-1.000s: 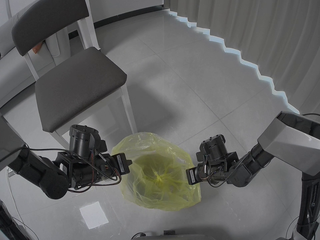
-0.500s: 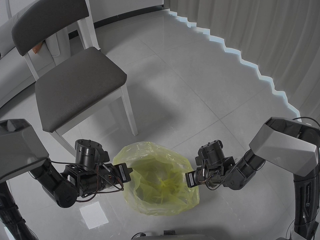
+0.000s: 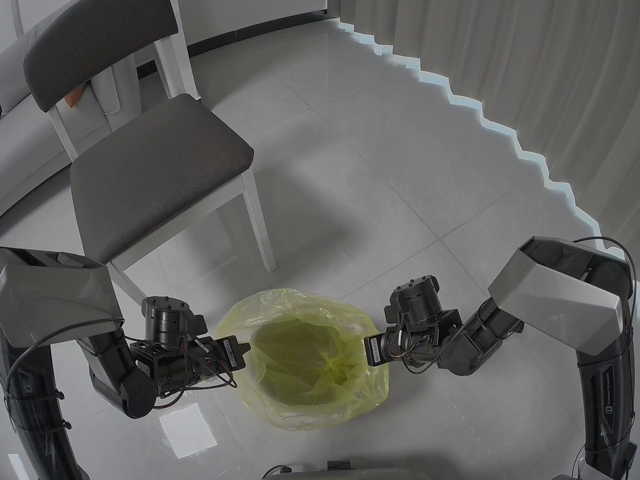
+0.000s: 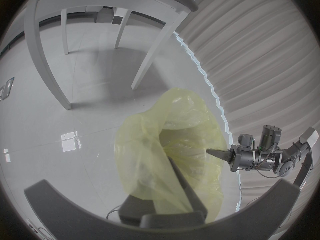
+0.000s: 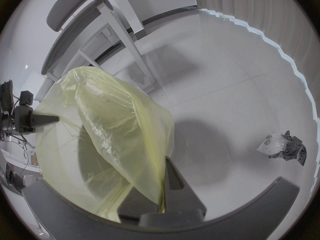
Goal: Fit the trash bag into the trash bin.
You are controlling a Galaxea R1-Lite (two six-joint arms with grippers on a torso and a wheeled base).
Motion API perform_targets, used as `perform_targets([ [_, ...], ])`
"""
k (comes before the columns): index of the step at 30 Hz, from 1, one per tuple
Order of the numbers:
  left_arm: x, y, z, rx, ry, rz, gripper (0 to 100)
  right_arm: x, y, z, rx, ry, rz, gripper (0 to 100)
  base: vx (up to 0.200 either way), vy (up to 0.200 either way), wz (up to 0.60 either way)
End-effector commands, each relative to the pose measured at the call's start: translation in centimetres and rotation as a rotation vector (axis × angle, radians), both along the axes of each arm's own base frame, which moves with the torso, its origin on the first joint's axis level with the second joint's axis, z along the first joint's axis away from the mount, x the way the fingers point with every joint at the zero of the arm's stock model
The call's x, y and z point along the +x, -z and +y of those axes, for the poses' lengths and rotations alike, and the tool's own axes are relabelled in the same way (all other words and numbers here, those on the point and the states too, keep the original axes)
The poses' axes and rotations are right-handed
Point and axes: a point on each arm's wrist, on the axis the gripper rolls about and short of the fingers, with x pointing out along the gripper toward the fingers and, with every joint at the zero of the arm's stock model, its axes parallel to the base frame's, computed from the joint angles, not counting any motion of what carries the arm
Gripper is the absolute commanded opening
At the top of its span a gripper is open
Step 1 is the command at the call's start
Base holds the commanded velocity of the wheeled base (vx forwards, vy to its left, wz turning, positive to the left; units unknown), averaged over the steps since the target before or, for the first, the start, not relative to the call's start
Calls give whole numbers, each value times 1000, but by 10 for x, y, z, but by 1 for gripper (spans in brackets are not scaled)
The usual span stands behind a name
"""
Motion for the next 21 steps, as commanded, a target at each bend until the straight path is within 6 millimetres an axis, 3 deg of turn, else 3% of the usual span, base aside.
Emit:
perform_targets([
  [1, 1, 12, 3, 7, -11, 25, 0, 9, 2, -4, -2, 18, -4, 0, 0, 0, 0],
  [12, -3, 8, 6, -9, -6, -7, 0, 23, -6, -11, 4, 43, -27, 0, 0, 0, 0],
  [21, -16, 9, 11, -13, -5, -24, 0, 19, -15, -6, 12, 31, -40, 0, 0, 0, 0],
])
